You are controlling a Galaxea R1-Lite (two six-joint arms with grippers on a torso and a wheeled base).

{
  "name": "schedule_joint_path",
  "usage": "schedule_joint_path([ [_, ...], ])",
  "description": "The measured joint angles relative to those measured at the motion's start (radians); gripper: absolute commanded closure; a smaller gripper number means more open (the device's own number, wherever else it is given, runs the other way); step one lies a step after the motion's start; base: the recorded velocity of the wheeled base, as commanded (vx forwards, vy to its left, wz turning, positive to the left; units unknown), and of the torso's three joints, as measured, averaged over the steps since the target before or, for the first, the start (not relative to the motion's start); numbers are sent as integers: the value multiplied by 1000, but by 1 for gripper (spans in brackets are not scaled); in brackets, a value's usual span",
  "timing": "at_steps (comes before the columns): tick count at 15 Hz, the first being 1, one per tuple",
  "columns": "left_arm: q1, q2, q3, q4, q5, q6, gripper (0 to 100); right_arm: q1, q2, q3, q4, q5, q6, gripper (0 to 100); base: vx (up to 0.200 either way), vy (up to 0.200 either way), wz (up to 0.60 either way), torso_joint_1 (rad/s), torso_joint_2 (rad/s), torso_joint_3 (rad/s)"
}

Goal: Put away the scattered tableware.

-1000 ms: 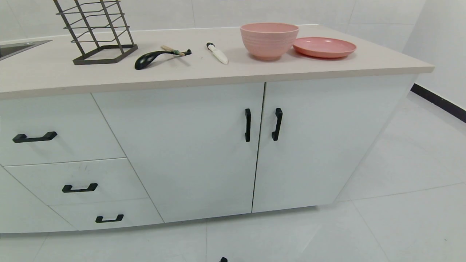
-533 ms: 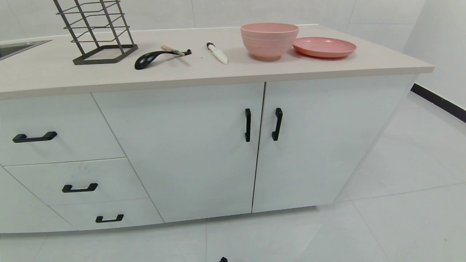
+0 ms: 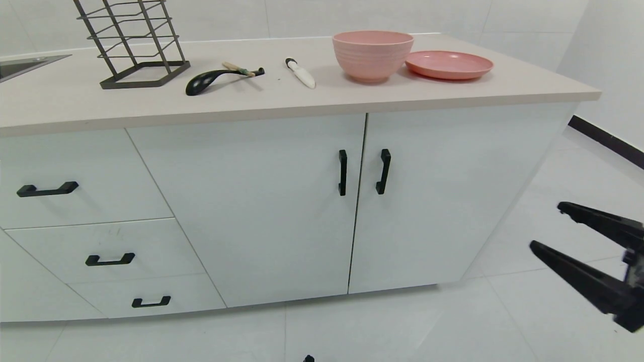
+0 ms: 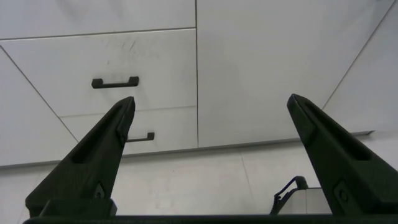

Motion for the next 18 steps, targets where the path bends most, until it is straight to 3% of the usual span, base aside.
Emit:
schedule_joint_path([
  [2,0,0,0,-1,-1,2,0,67,156,-13,-110,0,-3,0,0,0,0,0,0,0],
  [5,0,0,0,-1,-1,-5,0,130,336,-110,-146,-10,-8,0,0,0,0,0,0,0],
  [6,0,0,0,-9,-29,0,0,137,383,-144,-149,-31,-6,0,0,0,0,0,0,0],
  [7,0,0,0,-37,-56,4,0,141,420,-168,-149,-51,-3,0,0,0,0,0,0,0],
  [9,0,0,0,-239,-81,5,0,143,471,-192,-157,-56,-11,0,0,0,0,0,0,0],
  [10,0,0,0,-303,-121,4,0,142,486,-199,-162,-56,-32,0,0,0,0,0,0,0],
  [12,-6,9,-4,-230,-278,-1,0,140,514,-208,-170,-54,-57,0,0,0,0,0,0,0],
  [15,-53,116,-62,-209,-325,27,0,131,547,-208,-226,8,-81,0,0,0,0,0,0,0],
  [18,-159,337,-166,-313,-410,41,0,95,589,-203,-311,92,-153,0,0,0,0,0,0,0],
])
